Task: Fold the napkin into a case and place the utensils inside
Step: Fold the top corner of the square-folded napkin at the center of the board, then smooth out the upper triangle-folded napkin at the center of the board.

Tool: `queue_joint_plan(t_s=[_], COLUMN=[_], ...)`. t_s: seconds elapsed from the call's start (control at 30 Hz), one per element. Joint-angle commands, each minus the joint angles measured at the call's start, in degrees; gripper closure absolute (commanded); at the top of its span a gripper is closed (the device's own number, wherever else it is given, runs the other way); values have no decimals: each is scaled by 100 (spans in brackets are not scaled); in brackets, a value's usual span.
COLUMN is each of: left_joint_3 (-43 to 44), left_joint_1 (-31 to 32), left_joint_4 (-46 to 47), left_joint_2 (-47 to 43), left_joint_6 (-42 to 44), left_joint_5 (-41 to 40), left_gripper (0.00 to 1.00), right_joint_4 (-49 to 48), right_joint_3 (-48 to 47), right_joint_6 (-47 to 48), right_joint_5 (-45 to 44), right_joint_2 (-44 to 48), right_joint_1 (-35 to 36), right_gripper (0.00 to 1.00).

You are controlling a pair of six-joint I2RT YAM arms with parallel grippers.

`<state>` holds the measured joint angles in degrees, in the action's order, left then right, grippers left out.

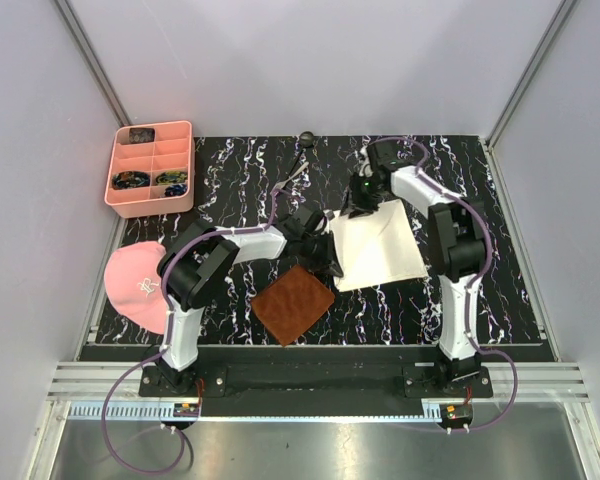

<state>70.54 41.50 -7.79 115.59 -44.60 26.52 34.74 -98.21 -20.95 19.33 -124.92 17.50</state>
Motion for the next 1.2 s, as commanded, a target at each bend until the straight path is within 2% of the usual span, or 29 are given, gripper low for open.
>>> queue_joint_plan(t_s=[0.0, 0.17, 0.27, 0.33, 0.53, 0.77, 0.9, 1.17], left_joint_3=[-120, -15, 12, 12, 73, 109, 126, 284], left_joint_1=[-45, -45, -45, -45, -45, -36, -45, -36], left_joint_4=[102, 85, 59, 32, 23, -21, -47, -196], left_joint_2=[-265, -256, -230, -230, -168, -133, -89, -89], left_joint_6=[171, 188, 206, 215, 232, 259, 276, 364], left_joint_5=[-86, -77, -60, -77, -42, -24, -16, -77], left_gripper=[89, 89, 89, 89, 89, 89, 89, 89], right_joint_4=[-125, -362, -634, -793, -907, -960, -995, -1040], right_joint_3=[363, 829, 892, 813, 427, 417, 566, 523], right_joint_6=[-32, 91, 13, -67, -312, -472, -392, -234], right_joint_5=[483, 746, 922, 1028, 1248, 924, 905, 818], right_joint_2=[916, 1005, 909, 795, 338, 73, 100, 20], right_joint_1=[-650, -1125, -1354, -1451, -1495, -1723, -1987, -2057], right_gripper=[58, 58, 62, 66, 68, 74, 75, 75])
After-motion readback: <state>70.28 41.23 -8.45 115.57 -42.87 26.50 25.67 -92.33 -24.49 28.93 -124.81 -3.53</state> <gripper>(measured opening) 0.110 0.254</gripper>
